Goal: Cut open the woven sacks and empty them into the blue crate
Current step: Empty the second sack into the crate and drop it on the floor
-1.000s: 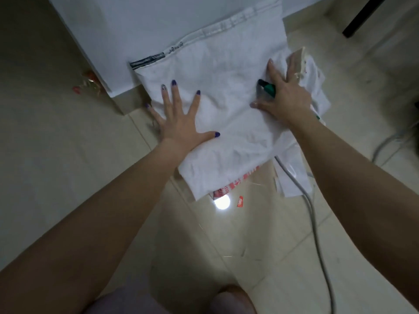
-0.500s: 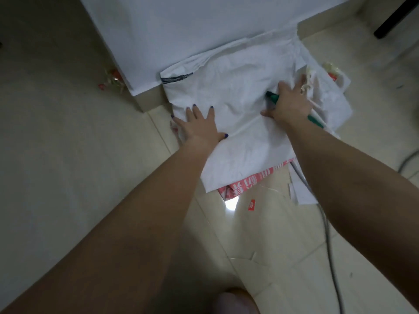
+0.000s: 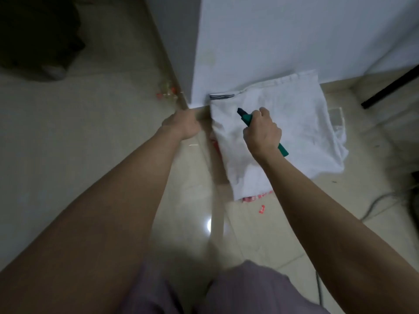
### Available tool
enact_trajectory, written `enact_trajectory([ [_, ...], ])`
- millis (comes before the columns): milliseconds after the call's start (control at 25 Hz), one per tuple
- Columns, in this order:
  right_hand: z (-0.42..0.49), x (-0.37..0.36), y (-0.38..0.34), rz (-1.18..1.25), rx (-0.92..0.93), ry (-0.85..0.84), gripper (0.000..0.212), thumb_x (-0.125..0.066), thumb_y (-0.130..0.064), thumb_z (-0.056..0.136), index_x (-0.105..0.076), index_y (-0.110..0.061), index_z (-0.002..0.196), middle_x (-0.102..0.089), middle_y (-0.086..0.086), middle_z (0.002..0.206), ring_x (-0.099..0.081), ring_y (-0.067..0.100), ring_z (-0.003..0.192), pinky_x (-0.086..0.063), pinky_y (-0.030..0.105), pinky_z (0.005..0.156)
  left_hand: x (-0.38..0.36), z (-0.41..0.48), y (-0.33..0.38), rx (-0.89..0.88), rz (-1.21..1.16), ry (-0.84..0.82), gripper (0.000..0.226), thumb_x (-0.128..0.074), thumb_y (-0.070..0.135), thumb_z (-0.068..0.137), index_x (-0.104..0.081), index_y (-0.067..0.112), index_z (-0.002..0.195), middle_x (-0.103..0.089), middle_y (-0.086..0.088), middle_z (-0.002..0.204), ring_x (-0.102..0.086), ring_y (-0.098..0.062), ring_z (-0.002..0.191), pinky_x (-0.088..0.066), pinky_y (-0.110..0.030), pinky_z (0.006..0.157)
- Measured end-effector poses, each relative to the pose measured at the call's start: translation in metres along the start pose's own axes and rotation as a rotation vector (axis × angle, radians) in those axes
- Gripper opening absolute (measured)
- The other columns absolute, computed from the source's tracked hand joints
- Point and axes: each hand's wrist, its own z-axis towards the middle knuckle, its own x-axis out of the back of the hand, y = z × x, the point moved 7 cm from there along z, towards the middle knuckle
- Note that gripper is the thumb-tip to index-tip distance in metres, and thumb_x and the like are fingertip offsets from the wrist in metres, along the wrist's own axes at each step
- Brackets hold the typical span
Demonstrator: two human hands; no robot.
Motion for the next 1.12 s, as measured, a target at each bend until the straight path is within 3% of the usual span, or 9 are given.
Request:
enact_trajectory([
  [120,-0.027,0.018,-0.064,0.031,0.098,-0.106,0.021,-0.048,-0.011,0.092,-0.052,-0.004,0.112,-0.045,0.009,0.127,-0.060,0.037,0.085,-0.036,0.035,0.064,0.037,-0.053,-0.056,0.173,-0.192,0.044,0.024,-0.047,0.021,0.088,-0.067,0.011,0.098,-0.064,-0.016,0.110,-0.059,-0.033,0.102,-0.049,-0.037,0.089],
  [320,-0.103,0.063,-0.145,-0.018,0.239,-0.399,0.027,-0.053,-0.012,0.091,-0.054,-0.005,0.117,-0.049,0.010,0.122,-0.059,0.032,0.101,-0.043,0.036,0.074,0.089,-0.192,-0.119,0.623,-0.510,0.081,0.024,-0.053,0.017,0.088,-0.069,0.005,0.101,-0.067,-0.014,0.110,-0.060,-0.028,0.107,-0.045,-0.027,0.084],
  [480,-0.163,0.119,-0.207,-0.123,0.459,-0.593,0.024,-0.051,-0.009,0.090,-0.055,-0.005,0.114,-0.052,0.010,0.115,-0.060,0.031,0.097,-0.044,0.035,0.074,0.136,-0.311,-0.117,0.876,-0.686,0.061,0.021,-0.055,0.018,0.086,-0.070,0.006,0.094,-0.069,-0.013,0.098,-0.063,-0.026,0.099,-0.041,-0.023,0.072],
  [640,-0.234,0.186,-0.265,-0.211,0.701,-0.747,0.022,-0.052,-0.012,0.090,-0.057,-0.008,0.110,-0.057,0.010,0.109,-0.060,0.029,0.094,-0.041,0.029,0.070,0.187,-0.416,-0.103,1.081,-0.794,-0.015,0.027,-0.051,0.020,0.088,-0.065,0.005,0.105,-0.063,-0.012,0.106,-0.059,-0.026,0.098,-0.047,-0.028,0.082],
  [800,-0.311,0.248,-0.307,-0.175,0.888,-0.864,0.022,-0.054,-0.016,0.089,-0.058,-0.010,0.109,-0.062,0.010,0.105,-0.061,0.028,0.095,-0.044,0.028,0.070,0.247,-0.493,-0.096,1.210,-0.907,0.206,0.029,-0.048,0.019,0.094,-0.061,0.001,0.113,-0.061,-0.015,0.117,-0.056,-0.027,0.105,-0.045,-0.028,0.087],
  [920,-0.365,0.267,-0.309,-0.172,1.028,-0.927,0.029,-0.057,-0.019,0.087,-0.060,-0.011,0.115,-0.064,0.009,0.109,-0.062,0.028,0.100,-0.049,0.031,0.079,0.243,-0.551,-0.072,1.333,-0.999,0.312,0.029,-0.047,0.014,0.094,-0.061,0.000,0.115,-0.061,-0.017,0.121,-0.055,-0.031,0.113,-0.044,-0.031,0.090],
  [1000,-0.402,0.264,-0.300,-0.219,1.092,-0.980,0.032,-0.058,-0.019,0.086,-0.061,-0.010,0.116,-0.065,0.010,0.112,-0.061,0.029,0.104,-0.049,0.031,0.083,0.216,-0.589,-0.053,1.400,-1.043,0.281,0.030,-0.047,0.014,0.094,-0.060,-0.001,0.117,-0.060,-0.017,0.123,-0.055,-0.031,0.114,-0.044,-0.032,0.091],
  [1120,-0.453,0.252,-0.284,-0.262,1.105,-1.086,0.030,-0.057,-0.016,0.086,-0.063,-0.010,0.115,-0.066,0.009,0.114,-0.062,0.027,0.104,-0.049,0.029,0.085,0.171,-0.647,-0.034,1.535,-1.168,0.336,0.029,-0.045,0.008,0.095,-0.058,0.001,0.120,-0.057,-0.016,0.124,-0.053,-0.030,0.116,-0.044,-0.034,0.091],
])
